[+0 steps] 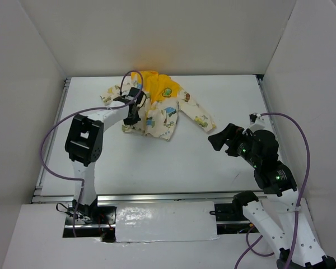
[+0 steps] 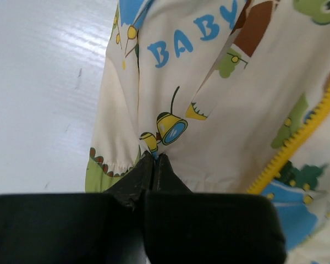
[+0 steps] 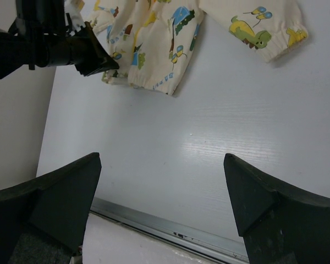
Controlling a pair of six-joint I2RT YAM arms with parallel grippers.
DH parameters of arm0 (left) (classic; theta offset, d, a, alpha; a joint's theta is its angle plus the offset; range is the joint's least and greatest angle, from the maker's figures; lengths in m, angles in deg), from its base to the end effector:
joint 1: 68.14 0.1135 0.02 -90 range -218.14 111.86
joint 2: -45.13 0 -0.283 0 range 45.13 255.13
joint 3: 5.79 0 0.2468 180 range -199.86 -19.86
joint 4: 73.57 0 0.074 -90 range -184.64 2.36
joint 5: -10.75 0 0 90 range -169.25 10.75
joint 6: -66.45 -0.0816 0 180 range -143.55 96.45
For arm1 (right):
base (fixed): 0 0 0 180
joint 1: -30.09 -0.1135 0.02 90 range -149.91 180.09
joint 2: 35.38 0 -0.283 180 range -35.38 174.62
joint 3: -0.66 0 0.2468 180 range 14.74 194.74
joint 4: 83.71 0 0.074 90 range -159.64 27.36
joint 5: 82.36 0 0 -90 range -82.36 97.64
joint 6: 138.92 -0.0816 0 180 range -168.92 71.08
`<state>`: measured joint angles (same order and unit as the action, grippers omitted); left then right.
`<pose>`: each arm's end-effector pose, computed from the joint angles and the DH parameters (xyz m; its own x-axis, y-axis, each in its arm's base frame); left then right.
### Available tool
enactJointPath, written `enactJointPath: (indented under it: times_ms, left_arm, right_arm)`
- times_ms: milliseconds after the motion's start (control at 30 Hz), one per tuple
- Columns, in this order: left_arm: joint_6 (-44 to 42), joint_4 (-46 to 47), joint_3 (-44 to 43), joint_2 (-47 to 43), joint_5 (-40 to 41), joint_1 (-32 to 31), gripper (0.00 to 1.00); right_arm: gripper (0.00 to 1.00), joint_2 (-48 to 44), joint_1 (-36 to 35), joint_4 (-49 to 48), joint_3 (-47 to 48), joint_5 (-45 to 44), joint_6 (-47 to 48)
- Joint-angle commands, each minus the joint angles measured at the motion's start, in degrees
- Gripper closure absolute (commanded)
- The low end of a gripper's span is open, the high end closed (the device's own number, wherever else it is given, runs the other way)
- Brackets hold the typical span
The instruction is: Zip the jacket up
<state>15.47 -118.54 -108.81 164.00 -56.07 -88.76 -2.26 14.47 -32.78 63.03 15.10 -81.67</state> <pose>0.4481 -0.1343 0.1638 -0.7256 -0.3454 -0.5952 -0.4025 0.9145 -0.0400 0.1342 0.0485 0.3315 -0.5065 0.4154 -0.7556 -0.1298 0.8296 0.5430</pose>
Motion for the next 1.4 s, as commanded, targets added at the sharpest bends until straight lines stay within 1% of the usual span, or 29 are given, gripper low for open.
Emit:
enactJointPath:
  times_ms: [0, 33, 100, 133, 167, 200, 233, 400, 467, 500, 533, 567, 600, 633, 667, 700, 733, 767, 800, 833, 867, 900, 1000, 1100, 1200, 1233, 1300, 1333, 1367]
  left_arm:
    - [-1.1, 1.4, 1.6, -8.2, -2.9, 0.3, 1.00]
    - [-1.7, 2.5, 3.1, -10.8, -5.1, 0.3, 0.99]
    - [-2.0, 3.6, 4.8, -13.5, -7.1, 0.4, 0.91]
    - [-2.0, 4.3, 6.6, -15.9, -7.7, 0.4, 0.78]
    - [-1.9, 4.6, 7.6, -17.2, -8.4, 0.4, 0.78]
    - [-1.8, 5.1, 8.6, -18.3, -9.0, 0.4, 0.96]
    - [-1.6, 5.9, 10.9, -20.4, -9.4, 0.4, 1.00]
    - [1.1, 7.6, 20.0, -27.4, -9.4, 0.4, 1.00]
    - [2.0, 9.8, 23.4, -30.0, -10.7, 0.3, 1.00]
    - [2.6, 11.0, 27.4, -32.5, -11.9, 0.3, 1.00]
    - [2.9, 12.5, 29.3, -33.5, -13.5, 0.3, 1.00]
    - [3.1, 14.9, 31.0, -34.4, -15.0, 0.3, 0.99]
    - [3.7, 15.5, 33.6, -35.5, -17.0, 0.3, 0.99]
    - [3.9, 16.2, 34.5, -35.7, -18.0, 0.0, 0.99]
    - [3.9, 17.4, 35.3, -35.9, -18.8, -0.2, 0.99]
    - [3.8, 18.0, 36.6, -36.0, -19.5, -0.3, 1.00]
    - [3.6, 18.6, 36.9, -36.1, -20.9, -0.8, 1.00]
    - [3.6, 18.6, 37.3, -36.1, -21.0, -1.0, 1.00]
    - [3.5, 18.4, 37.4, -36.0, -21.1, -1.3, 1.00]
    - [3.3, 18.5, 37.4, -36.1, -21.3, -1.4, 1.00]
    - [3.3, 18.6, 37.6, -36.3, -21.3, -1.6, 1.00]
    - [3.3, 18.7, 37.7, -36.6, -21.6, -1.8, 1.00]
    - [3.1, 19.3, 37.6, -37.0, -22.6, -2.0, 1.00]
    - [3.1, 19.4, 37.6, -36.9, -22.7, -2.2, 1.00]
    - [2.9, 19.8, 38.1, -37.1, -23.5, -2.4, 1.00]
    - [3.0, 20.1, 38.2, -37.1, -23.6, -2.4, 1.00]
    - [2.9, 20.2, 38.8, -37.3, -23.5, -2.4, 0.99]
    - [3.0, 20.3, 38.9, -37.2, -23.5, -2.4, 0.99]
    - [2.9, 20.4, 39.0, -37.2, -23.5, -2.4, 0.99]
  right_arm:
    - [0.00, 0.1, -0.5, -2.4, 0.0, 0.7, 0.4]
    - [0.00, 0.3, -0.4, -2.5, -0.1, 0.7, 0.5]
    - [0.00, 0.5, -0.4, -2.6, -0.3, 1.2, 0.7]
    - [0.00, 0.8, -0.5, -2.7, -0.6, 1.3, 0.8]
    - [0.00, 1.0, -0.5, -2.9, -0.7, 1.5, 0.9]
    - [0.00, 1.1, -0.5, -3.2, -0.9, 1.9, 0.8]
    - [0.00, 1.3, -0.5, -3.5, -1.4, 2.0, 0.9]
    - [0.00, 3.3, -0.6, -6.0, -3.2, 5.4, 2.3]
    - [0.00, 5.4, -1.0, -9.1, -4.0, 10.3, 3.7]
    - [0.00, 8.6, -1.7, -10.6, -4.6, 11.4, 3.4]
    - [0.00, 10.9, -2.8, -14.8, -5.0, 11.8, 1.9]
    - [0.00, 13.3, -6.6, -16.7, -5.3, 10.7, 0.9]
    - [0.00, 19.5, -9.0, -18.0, -4.2, 9.0, 0.3]
    - [0.00, 23.2, -11.3, -20.4, -3.4, 4.9, -0.9]
    - [0.00, 26.5, -15.7, -21.5, -2.3, 2.7, -1.9]
    - [0.01, 33.5, -17.5, -22.4, 0.2, 1.0, -2.8]
    - [0.05, 37.1, -19.1, -24.5, 1.4, -1.0, -4.7]
    - [0.08, 40.3, -20.6, -25.2, 3.1, -1.8, -5.4]
    - [0.10, 46.4, -23.6, -25.8, 6.6, -2.9, -6.4]
    - [0.13, 49.5, -25.1, -25.5, 8.6, -5.8, -7.0]
    - [0.15, 52.1, -26.4, -25.0, 10.6, -6.8, -7.5]
    - [0.15, 57.2, -28.7, -24.1, 14.6, -7.4, -7.9]
    - [0.17, 65.4, -30.8, -22.5, 21.3, -10.3, -8.7]
    - [0.22, 69.7, -31.8, -22.2, 23.9, -10.5, -9.1]
    - [0.35, 72.1, -31.9, -21.8, 24.5, -11.2, -9.3]
    - [0.48, 72.6, -31.8, -21.3, 24.7, -11.7, -9.3]
    - [0.63, 73.2, -31.9, -20.7, 24.7, -12.8, -9.1]
    - [0.74, 73.1, -31.8, -20.6, 24.2, -13.2, -9.1]
    - [0.82, 72.7, -31.9, -20.5, 24.0, -13.4, -9.2]
